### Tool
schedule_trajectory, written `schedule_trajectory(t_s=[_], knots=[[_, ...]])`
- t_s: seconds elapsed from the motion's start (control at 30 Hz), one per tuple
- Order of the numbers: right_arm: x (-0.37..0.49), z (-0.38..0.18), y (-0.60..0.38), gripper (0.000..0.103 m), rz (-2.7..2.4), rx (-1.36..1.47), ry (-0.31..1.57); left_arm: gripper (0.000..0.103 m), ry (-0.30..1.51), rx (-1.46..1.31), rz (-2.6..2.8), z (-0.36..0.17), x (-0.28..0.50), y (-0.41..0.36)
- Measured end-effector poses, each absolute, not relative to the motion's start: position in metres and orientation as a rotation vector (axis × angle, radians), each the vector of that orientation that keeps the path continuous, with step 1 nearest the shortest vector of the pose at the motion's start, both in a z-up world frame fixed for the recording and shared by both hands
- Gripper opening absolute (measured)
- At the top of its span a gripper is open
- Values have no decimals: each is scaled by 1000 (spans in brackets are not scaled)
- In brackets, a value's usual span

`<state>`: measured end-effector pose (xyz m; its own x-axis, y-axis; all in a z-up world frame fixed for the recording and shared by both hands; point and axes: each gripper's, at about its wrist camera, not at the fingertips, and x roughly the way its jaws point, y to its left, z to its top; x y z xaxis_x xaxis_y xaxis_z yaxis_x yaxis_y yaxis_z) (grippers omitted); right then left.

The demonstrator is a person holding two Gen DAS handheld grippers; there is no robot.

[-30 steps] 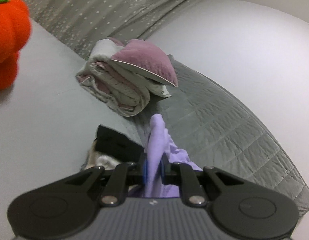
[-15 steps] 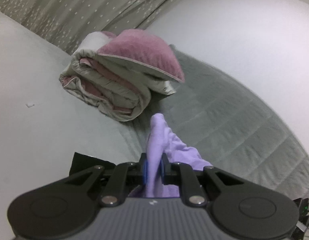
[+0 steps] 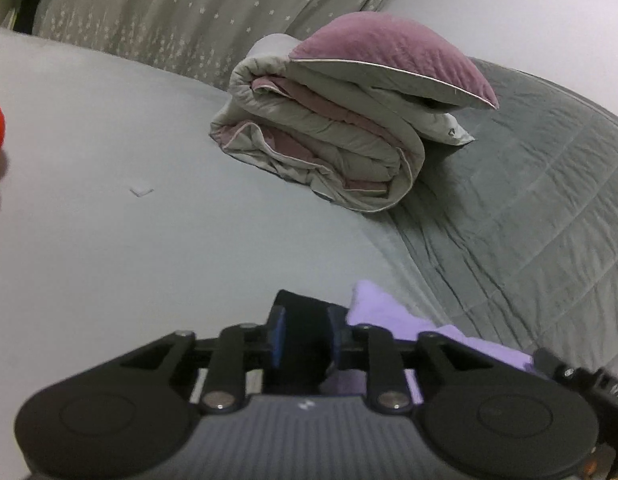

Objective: Fold clothes
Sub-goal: 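Lift and carry the folded pants with both grippers onto the clothes stack, then release the pants on top of the stack and open both grippers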

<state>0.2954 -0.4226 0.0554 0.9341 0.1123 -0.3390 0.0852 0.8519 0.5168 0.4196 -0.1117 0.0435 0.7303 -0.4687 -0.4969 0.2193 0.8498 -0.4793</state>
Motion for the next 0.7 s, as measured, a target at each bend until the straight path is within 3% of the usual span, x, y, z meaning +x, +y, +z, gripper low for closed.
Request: schedule_trajectory(t_s=[0.13,0.3,0.6,0.7], knots=[[281,67,-430,41,-10,539,340,43,621,-383,-388,58,407,-109],[269,83,-430,49,-17,530,338,65,617,-318,-390,79,391,-120],[250,116,-405,75,-45,448,414,94,674,-112,-310,113,354,-145],[244,121,-394,78,-60,417,461,100,686,-47,-266,120,341,-151]])
